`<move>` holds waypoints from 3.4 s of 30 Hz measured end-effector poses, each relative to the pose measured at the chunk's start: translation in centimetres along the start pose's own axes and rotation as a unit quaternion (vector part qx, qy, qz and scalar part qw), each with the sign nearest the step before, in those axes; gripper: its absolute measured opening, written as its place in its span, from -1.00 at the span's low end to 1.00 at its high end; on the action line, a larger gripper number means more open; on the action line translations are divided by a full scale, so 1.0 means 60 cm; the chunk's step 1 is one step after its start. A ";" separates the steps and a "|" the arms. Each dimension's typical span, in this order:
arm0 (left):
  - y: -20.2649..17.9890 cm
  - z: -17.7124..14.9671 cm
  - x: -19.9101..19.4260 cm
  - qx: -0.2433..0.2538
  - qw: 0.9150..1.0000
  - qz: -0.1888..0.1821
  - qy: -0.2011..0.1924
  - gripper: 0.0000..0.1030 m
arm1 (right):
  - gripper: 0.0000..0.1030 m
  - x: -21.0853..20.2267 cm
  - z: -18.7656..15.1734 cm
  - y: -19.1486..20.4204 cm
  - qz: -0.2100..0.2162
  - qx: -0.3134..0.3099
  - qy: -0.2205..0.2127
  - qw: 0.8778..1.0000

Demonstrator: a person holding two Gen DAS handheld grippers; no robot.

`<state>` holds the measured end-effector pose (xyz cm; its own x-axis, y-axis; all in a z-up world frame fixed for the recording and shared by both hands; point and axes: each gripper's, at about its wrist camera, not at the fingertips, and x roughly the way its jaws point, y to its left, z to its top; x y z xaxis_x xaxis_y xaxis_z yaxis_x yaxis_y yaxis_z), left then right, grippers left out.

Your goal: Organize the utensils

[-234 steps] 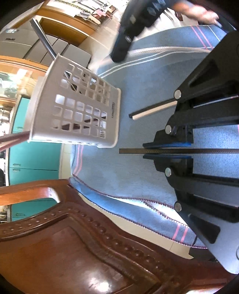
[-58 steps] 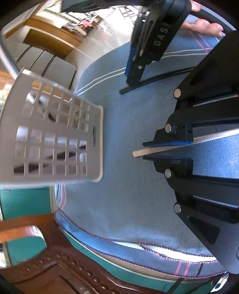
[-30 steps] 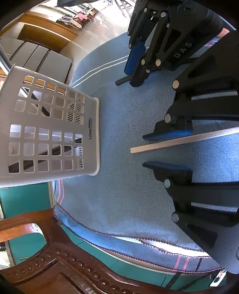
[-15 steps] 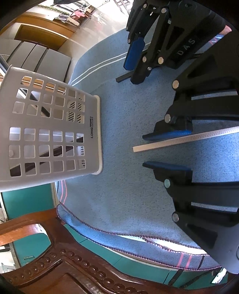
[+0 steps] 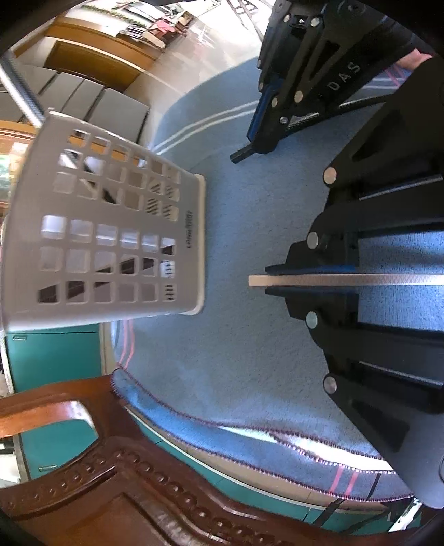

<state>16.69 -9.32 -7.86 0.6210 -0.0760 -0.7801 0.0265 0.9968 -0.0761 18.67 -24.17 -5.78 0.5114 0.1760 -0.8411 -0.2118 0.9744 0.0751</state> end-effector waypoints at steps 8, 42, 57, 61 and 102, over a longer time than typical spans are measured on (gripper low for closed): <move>0.006 0.009 -0.009 -0.002 1.000 0.007 -0.014 -0.86 | -0.87 -0.002 0.000 -0.002 -0.001 0.000 0.000 1.000; 0.135 0.169 -0.477 -0.136 0.882 -0.097 -0.441 -0.86 | -0.87 -0.441 0.170 -0.044 0.139 0.034 -0.369 0.918; 0.084 0.222 -0.278 -0.111 0.933 -0.026 -0.342 -0.86 | -0.87 -0.340 0.203 -0.018 0.044 0.014 -0.404 0.914; 0.060 0.215 -0.250 -0.085 0.943 -0.009 -0.321 -0.86 | -0.87 -0.303 0.207 -0.016 0.041 0.007 -0.367 0.929; 0.061 -0.106 -0.359 -0.007 0.949 0.051 -0.311 0.83 | 0.93 -0.348 -0.155 0.065 -0.075 -0.014 -0.287 0.955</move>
<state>-1.59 -4.17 4.74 0.9620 0.0556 -0.2672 -0.0663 0.9973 -0.0311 -0.60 -25.32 7.06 0.9081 0.0896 -0.4090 -0.1178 0.9921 -0.0442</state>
